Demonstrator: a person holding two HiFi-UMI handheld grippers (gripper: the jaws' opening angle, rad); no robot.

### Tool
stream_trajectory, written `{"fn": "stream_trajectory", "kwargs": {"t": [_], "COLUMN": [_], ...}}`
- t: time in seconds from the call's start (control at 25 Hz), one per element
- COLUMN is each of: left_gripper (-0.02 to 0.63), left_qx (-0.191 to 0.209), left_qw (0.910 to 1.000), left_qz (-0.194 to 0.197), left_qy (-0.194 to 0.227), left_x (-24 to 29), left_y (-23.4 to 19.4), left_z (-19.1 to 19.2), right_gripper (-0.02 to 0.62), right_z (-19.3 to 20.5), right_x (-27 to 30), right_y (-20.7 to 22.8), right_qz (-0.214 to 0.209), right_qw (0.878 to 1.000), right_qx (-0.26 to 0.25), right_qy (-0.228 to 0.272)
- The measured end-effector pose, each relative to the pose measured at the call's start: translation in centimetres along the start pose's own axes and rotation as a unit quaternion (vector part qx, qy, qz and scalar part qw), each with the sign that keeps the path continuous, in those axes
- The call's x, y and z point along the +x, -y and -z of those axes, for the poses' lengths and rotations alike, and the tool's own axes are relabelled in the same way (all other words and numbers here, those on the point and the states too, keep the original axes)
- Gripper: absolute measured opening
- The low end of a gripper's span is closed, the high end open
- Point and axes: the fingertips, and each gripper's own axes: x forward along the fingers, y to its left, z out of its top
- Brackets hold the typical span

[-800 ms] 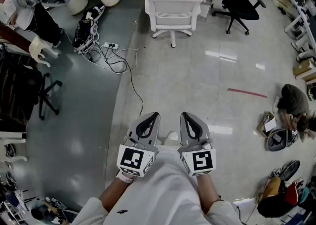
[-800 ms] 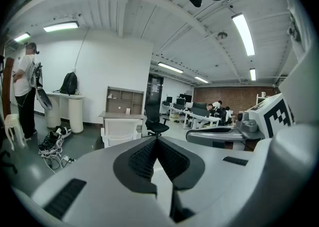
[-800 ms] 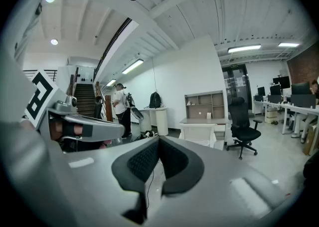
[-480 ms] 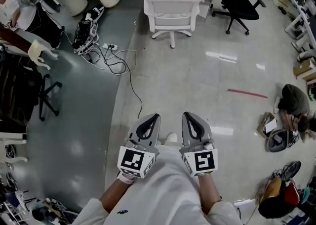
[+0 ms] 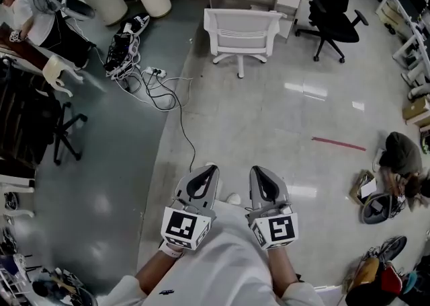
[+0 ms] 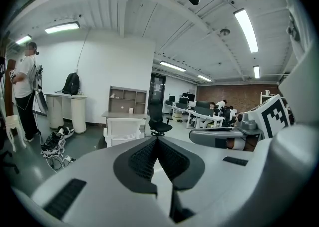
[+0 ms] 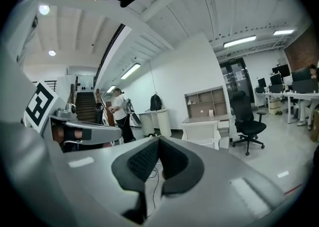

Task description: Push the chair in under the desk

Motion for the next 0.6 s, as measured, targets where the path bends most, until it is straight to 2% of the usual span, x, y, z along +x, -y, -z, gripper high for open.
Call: {"fn": "stream_trajectory", "kwargs": {"t": [0.28,0.6], "left_gripper": [0.006,0.006], "left_qx": [-0.020,-0.029], "left_qw": [0.9998,0.9992], "left_qz": [-0.008,0.026], "left_qy": [-0.003,-0.012], "left_x": [4.4,11.6], "left_y": [-6.1,-14.2], "left_z": [-1.0,-4.7], "right_gripper": [0.011,0.011], "right_z": [-1.3,-4.8], "right_x": [7.0,18.2], "right_y": [1.6,3.9], "right_qz": [0.008,0.028], "right_qw": [1.000,0.998], "right_qx": [-0.028,-0.044], "right_qy": [-0.004,-0.017]}}
